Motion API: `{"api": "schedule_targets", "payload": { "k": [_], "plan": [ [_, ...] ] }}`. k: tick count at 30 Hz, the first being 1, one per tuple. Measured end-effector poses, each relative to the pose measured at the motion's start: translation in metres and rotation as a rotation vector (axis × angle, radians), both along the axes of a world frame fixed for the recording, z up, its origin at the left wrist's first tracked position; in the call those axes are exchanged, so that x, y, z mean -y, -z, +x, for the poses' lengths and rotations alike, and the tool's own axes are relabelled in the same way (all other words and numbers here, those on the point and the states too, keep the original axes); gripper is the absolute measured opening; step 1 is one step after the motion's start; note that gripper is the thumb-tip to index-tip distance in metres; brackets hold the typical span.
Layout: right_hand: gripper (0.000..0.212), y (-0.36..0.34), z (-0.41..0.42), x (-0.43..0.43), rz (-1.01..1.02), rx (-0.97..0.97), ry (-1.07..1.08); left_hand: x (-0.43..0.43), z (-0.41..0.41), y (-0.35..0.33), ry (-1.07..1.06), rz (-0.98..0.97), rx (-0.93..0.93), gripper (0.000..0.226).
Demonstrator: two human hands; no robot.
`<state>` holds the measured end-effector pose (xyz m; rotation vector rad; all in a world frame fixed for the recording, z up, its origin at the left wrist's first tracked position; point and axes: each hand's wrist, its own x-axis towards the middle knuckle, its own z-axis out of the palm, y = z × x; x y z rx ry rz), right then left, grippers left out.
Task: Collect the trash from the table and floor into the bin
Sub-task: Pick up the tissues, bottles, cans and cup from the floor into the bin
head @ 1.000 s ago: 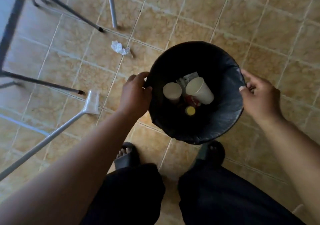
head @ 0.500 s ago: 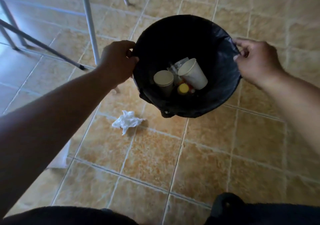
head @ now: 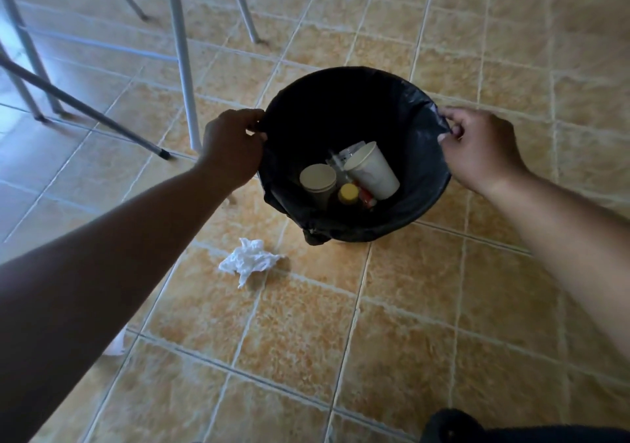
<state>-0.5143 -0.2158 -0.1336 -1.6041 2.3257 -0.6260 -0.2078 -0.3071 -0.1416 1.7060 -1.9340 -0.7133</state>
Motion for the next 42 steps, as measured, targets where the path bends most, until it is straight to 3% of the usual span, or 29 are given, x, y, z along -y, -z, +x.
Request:
{"api": "schedule_targets", "payload": {
  "k": [4,8,11,35,39,42],
  "plan": [
    [0.052,0.004,0.003,-0.003,0.000,-0.041,-0.009,-0.002,-0.004,0.005,0.094,-0.031,0.100,0.035],
    [0.066,0.005,0.012,0.003,0.002,-0.094,-0.126,0.000,-0.006,0.011,0.256,-0.046,0.207,0.068],
    [0.074,0.009,0.019,0.006,0.056,-0.089,-0.172,0.001,-0.004,0.016,0.327,-0.026,0.258,0.080],
    [0.074,0.024,0.017,0.004,0.002,-0.227,-0.192,0.001,-0.002,0.027,0.359,-0.017,0.107,0.078],
    [0.065,0.004,0.022,0.002,-0.122,-0.275,-0.184,0.012,0.008,0.010,0.274,-0.086,-0.012,0.075],
    [0.060,-0.024,0.062,0.009,-0.255,-0.207,-0.272,0.030,0.041,-0.003,0.118,-0.122,-0.039,0.064]
  ]
}}
